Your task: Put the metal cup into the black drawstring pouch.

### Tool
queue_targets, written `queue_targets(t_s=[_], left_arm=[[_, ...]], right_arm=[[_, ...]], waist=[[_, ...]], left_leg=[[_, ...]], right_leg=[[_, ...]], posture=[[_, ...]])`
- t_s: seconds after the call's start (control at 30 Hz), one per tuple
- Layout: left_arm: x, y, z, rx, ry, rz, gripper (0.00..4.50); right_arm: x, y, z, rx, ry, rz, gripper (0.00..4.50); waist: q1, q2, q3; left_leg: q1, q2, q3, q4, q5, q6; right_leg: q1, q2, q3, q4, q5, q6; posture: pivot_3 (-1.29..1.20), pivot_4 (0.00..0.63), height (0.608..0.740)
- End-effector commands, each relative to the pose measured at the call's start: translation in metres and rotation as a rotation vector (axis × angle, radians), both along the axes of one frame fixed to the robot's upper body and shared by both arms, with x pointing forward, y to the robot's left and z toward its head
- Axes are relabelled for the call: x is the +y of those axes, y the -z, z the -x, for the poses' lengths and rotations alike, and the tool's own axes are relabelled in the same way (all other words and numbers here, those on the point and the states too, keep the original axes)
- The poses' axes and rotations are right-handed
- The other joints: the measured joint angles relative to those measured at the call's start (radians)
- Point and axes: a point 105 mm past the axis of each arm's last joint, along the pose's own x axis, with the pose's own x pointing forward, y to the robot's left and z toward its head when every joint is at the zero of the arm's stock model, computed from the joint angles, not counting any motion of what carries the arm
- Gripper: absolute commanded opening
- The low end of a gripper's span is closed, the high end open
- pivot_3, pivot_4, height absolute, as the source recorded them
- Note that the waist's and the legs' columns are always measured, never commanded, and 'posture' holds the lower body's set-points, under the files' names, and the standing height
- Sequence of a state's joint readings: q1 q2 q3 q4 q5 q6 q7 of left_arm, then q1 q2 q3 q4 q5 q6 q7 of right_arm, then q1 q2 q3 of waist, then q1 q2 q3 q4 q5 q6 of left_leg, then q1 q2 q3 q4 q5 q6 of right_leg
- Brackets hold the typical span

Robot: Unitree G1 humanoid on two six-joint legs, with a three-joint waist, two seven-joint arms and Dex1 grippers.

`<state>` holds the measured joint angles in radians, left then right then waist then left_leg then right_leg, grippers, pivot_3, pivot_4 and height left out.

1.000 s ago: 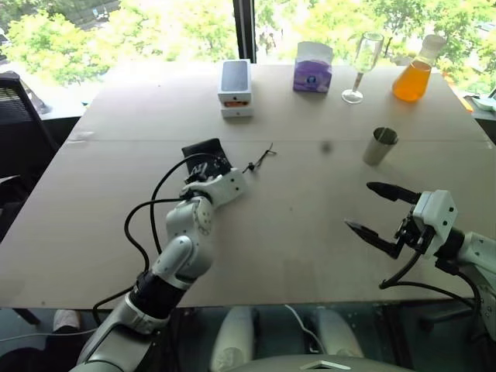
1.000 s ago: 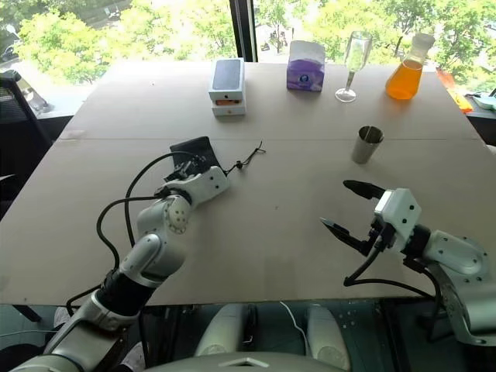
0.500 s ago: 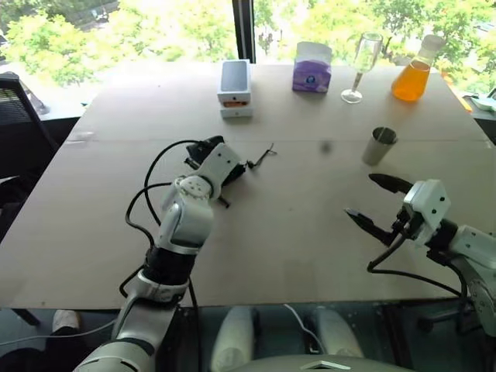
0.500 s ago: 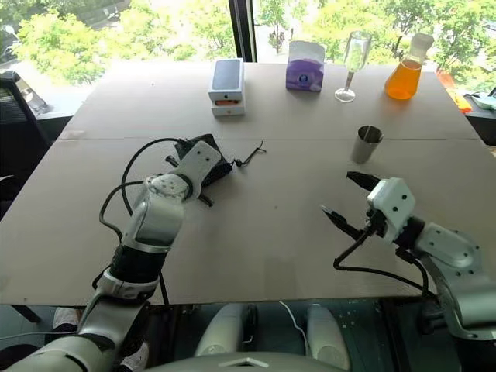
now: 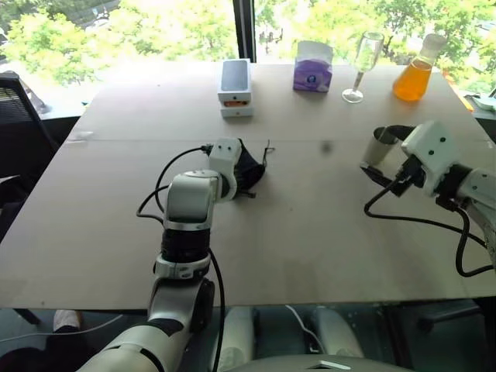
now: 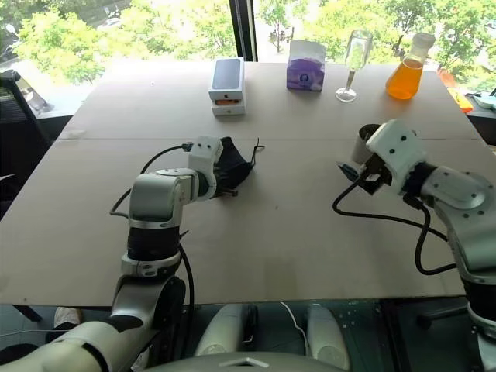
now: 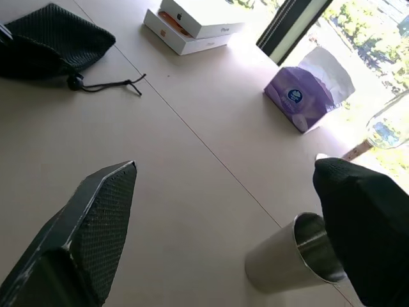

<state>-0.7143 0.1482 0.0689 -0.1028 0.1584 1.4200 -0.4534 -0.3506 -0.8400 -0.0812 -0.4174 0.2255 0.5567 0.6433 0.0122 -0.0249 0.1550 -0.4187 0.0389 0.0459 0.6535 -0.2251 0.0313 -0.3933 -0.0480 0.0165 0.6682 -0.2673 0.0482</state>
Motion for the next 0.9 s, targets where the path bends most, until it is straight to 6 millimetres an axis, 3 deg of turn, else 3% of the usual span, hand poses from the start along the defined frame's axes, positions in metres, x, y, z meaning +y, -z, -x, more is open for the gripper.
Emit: queue_targets(t_s=[0.03,0.13,0.3,0.63,0.83,0.9], left_arm=[[-0.006,-0.013,-0.007,-0.045,-0.01,0.023,0.04],[-0.01,-0.013,-0.009,-0.052,-0.016,0.035,0.04],[-0.008,-0.001,-0.003,-0.028,-0.007,0.01,0.04],[0.005,0.001,-0.001,-0.034,-0.037,-0.036,0.04],[0.011,0.002,0.005,-0.041,-0.052,-0.054,0.04],[0.012,0.003,0.006,-0.045,-0.058,-0.063,0.0]], right_arm=[[-0.026,-0.009,-0.02,0.055,0.106,0.03,4.5],[-0.039,-0.007,-0.034,0.098,0.138,0.057,4.5],[-0.042,0.007,-0.05,0.232,0.114,0.084,4.5],[-0.015,0.03,-0.084,0.298,0.026,0.174,4.5],[-0.015,0.034,-0.102,0.323,0.021,0.237,4.5],[-0.015,0.037,-0.107,0.326,0.013,0.249,3.69]], waist=[[-0.002,0.0,0.0],[0.0,0.0,0.0],[-0.005,0.0,0.0],[-0.022,0.0,0.0],[-0.03,0.001,0.0],[-0.029,0.001,0.0]], left_leg=[[0.0,0.0,0.0,0.0,0.0,0.0],[0.0,0.0,0.002,0.0,0.0,0.0],[0.0,0.0,0.001,-0.001,0.0,0.0],[0.0,0.0,0.002,-0.001,0.001,-0.002],[0.0,0.0,0.002,-0.002,0.003,-0.005],[0.001,0.0,0.002,-0.002,0.003,-0.005]], right_leg=[[0.0,0.0,0.0,0.0,0.0,0.0],[0.0,-0.001,0.001,0.0,0.0,0.0],[-0.001,0.0,0.001,0.0,0.0,0.0],[-0.001,-0.001,0.002,0.0,0.0,0.0],[-0.002,-0.001,0.002,0.0,0.0,0.0],[-0.002,-0.001,0.002,0.0,0.0,0.0]], posture=[[0.0,0.15,0.74],[0.0,0.15,0.74],[0.0,0.15,0.74],[0.0,0.15,0.74],[0.0,0.15,0.74],[0.0,0.15,0.74]])
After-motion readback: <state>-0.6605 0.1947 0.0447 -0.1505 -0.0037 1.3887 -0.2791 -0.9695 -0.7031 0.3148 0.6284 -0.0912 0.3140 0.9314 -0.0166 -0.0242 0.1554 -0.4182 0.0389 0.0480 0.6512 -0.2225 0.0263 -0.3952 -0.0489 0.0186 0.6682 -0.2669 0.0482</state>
